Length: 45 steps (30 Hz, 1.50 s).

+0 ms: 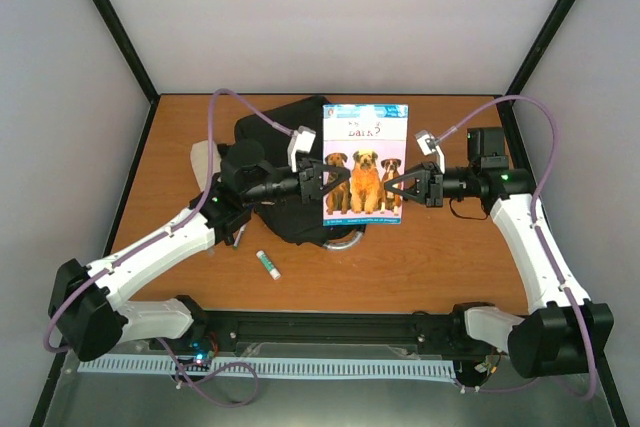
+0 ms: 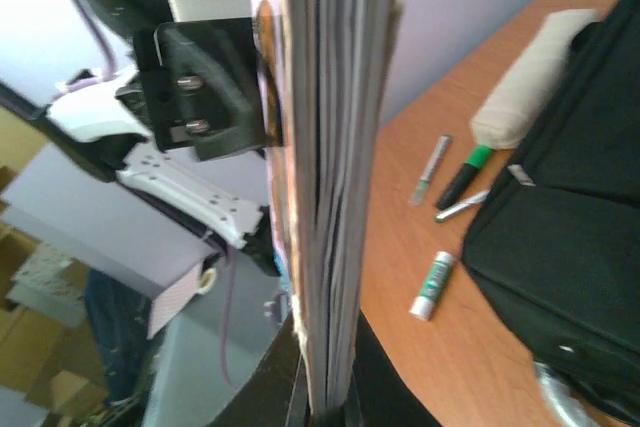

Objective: Pack the student bag
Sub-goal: Pick up the book from the center of the board, then place the book in the student bag.

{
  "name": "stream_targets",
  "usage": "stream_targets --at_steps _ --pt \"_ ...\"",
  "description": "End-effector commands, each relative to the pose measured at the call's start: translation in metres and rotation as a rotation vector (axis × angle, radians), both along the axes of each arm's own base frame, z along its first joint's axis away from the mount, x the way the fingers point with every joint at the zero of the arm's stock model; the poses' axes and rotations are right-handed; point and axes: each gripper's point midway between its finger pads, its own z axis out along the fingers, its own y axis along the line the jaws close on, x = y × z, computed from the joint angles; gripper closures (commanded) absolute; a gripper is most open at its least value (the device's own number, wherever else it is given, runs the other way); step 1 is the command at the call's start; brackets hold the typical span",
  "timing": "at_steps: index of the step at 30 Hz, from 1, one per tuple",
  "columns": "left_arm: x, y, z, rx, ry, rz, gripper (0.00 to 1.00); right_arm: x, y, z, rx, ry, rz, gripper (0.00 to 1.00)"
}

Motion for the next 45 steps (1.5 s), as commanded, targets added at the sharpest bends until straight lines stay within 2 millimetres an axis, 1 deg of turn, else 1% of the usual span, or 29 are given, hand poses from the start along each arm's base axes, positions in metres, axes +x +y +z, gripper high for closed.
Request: stream_targets --at_steps 1,2,3,6,7,10,12,14,16,18,19,21,23,25,29,33,35,37,39,45 --pt "0.012 0.008 -0.007 0.07 -0.036 0.086 0.53 0.024 -0.009 -0.013 -0.132 -0.037 -0.15 0.97" --pt "0.016 0.014 -0.011 0.103 -0.032 0.126 0.4 0.028 -0.013 -0.017 -0.154 -0.038 -0.175 0.97" --pt "0.02 0.019 -0.017 0.148 -0.029 0.16 0.35 0.032 -0.019 -0.02 -0.176 -0.045 -0.202 0.97" --pt "0.029 0.038 -0.034 0.294 -0.027 0.262 0.28 0.042 -0.038 -0.032 -0.251 -0.08 -0.3 0.97" --pt "0.03 0.045 -0.039 0.336 -0.031 0.288 0.27 0.046 -0.046 -0.038 -0.279 -0.094 -0.339 0.97" --pt "0.035 0.067 -0.052 0.451 -0.056 0.375 0.26 0.049 -0.059 -0.055 -0.377 -0.137 -0.4 0.97" --pt "0.033 0.077 -0.052 0.486 -0.097 0.401 0.26 0.05 -0.068 -0.07 -0.432 -0.144 -0.433 0.97" --pt "0.028 0.085 -0.046 0.492 -0.154 0.411 0.25 0.051 -0.076 -0.081 -0.463 -0.137 -0.462 0.97" --pt "0.028 0.093 -0.043 0.525 -0.208 0.439 0.25 0.052 -0.084 -0.089 -0.476 -0.125 -0.484 0.97" --pt "0.03 0.099 -0.046 0.595 -0.24 0.449 0.25 0.057 -0.095 -0.094 -0.484 -0.114 -0.527 0.97" --pt "0.031 0.1 -0.052 0.641 -0.24 0.44 0.25 0.059 -0.101 -0.096 -0.489 -0.114 -0.552 0.97" --pt "0.029 0.102 -0.065 0.754 -0.241 0.409 0.25 0.063 -0.111 -0.098 -0.505 -0.12 -0.593 0.97" --pt "0.027 0.101 -0.072 0.833 -0.254 0.386 0.25 0.064 -0.117 -0.101 -0.523 -0.126 -0.612 0.97" --pt "0.022 0.094 -0.081 0.904 -0.276 0.338 0.25 0.063 -0.121 -0.102 -0.529 -0.124 -0.621 0.97" --pt "0.016 0.082 -0.109 1.073 -0.297 0.253 0.26 0.063 -0.125 -0.102 -0.52 -0.116 -0.634 0.97" --pt "0.024 0.083 -0.135 1.236 -0.308 0.256 0.26 0.064 -0.126 -0.105 -0.521 -0.104 -0.628 0.97" --pt "0.025 0.08 -0.149 1.274 -0.295 0.229 0.26 0.065 -0.128 -0.106 -0.521 -0.096 -0.632 0.97" --pt "0.022 0.072 -0.162 1.296 -0.289 0.19 0.27 0.063 -0.128 -0.105 -0.513 -0.092 -0.628 0.97" --pt "0.021 0.066 -0.171 1.31 -0.294 0.17 0.26 0.062 -0.128 -0.105 -0.508 -0.096 -0.627 0.97" --pt "0.026 0.054 -0.2 1.378 -0.267 0.114 0.27 0.06 -0.13 -0.103 -0.505 -0.103 -0.634 0.97"
